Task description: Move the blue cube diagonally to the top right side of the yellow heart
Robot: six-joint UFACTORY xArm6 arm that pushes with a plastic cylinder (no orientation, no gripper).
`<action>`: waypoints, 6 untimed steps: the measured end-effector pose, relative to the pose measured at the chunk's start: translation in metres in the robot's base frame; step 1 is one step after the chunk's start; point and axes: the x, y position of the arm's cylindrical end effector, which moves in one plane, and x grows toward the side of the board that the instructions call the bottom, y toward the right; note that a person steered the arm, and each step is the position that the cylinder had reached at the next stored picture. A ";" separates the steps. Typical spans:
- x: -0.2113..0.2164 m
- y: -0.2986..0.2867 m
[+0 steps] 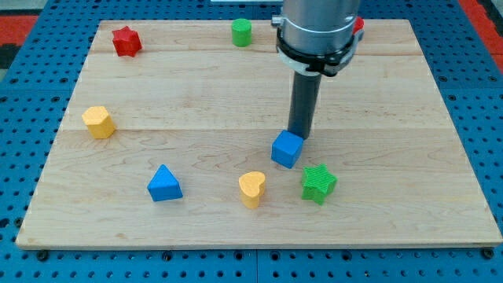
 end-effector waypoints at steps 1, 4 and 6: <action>-0.020 -0.009; 0.011 -0.035; -0.032 0.011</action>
